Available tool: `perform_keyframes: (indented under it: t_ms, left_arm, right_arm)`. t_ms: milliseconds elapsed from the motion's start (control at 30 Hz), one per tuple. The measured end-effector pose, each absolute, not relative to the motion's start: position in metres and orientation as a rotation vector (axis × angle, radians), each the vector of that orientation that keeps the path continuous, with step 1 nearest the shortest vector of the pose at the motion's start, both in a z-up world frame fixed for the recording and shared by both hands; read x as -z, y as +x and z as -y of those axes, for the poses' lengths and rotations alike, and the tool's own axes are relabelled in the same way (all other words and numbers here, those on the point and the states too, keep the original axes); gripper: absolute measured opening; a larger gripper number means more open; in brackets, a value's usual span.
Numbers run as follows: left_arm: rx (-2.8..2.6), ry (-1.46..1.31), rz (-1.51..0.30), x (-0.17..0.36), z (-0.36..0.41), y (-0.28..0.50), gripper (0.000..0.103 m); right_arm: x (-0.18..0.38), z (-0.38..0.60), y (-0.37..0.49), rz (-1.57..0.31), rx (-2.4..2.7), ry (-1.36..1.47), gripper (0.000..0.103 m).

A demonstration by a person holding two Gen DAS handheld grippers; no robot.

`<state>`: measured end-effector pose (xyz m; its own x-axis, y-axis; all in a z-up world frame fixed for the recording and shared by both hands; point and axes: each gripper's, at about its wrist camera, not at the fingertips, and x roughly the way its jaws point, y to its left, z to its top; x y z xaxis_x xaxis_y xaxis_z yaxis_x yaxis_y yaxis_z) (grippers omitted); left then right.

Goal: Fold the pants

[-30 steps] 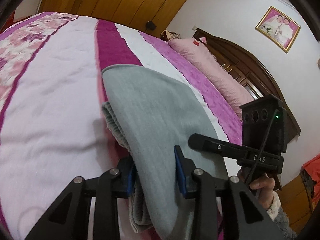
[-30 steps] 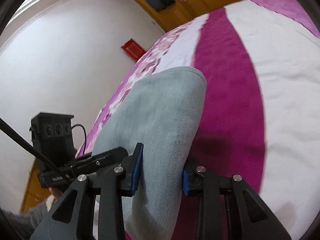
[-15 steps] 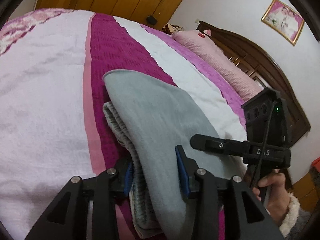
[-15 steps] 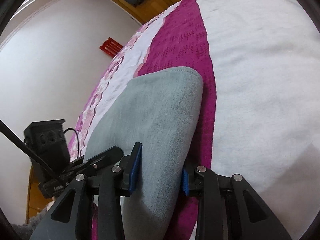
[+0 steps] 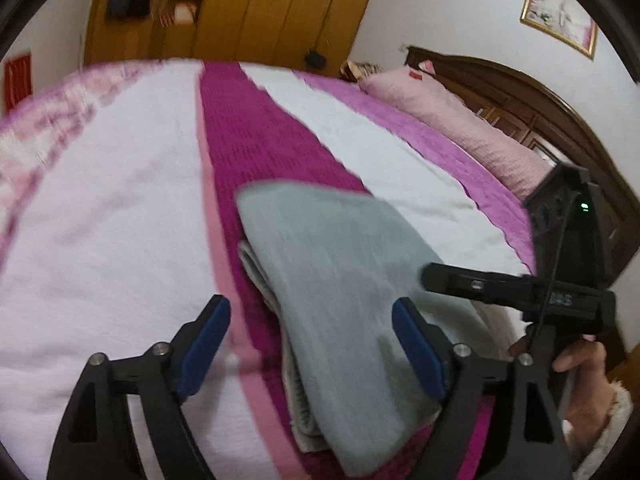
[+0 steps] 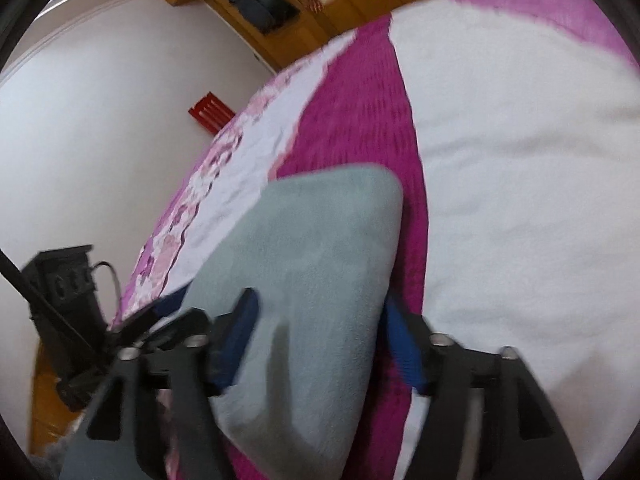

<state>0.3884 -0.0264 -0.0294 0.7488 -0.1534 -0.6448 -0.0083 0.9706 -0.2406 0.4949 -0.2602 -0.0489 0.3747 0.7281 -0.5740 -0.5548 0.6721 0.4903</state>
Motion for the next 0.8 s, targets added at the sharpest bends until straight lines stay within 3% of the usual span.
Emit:
perform_keyframes:
  t_ms: [67, 167, 233, 500, 800]
  left_arm:
    - [0.05, -0.211, -0.666, 0.016, 0.029, 0.377, 0.096]
    - [0.031, -0.207, -0.614, 0.001, 0.032, 0.359, 0.097]
    - [0.023, -0.213, -0.592, -0.008, 0.035, 0.348, 0.097]
    - [-0.001, -0.144, -0.542, -0.035, 0.061, 0.302, 0.098]
    - [0.003, -0.082, -0.558, 0.003, 0.084, 0.276, 0.098]
  right_arm:
    - [0.034, 0.266, 0.48, -0.751, -0.819, 0.19, 0.081]
    - [0.013, 0.275, 0.452, -0.623, -0.834, 0.163, 0.095]
    - [-0.001, 0.279, 0.429, -0.568, -0.824, 0.127, 0.1]
    - [-0.024, 0.291, 0.353, -0.383, -0.776, 0.04, 0.101]
    - [0.016, 0.3, 0.337, -0.427, -0.598, 0.014, 0.101]
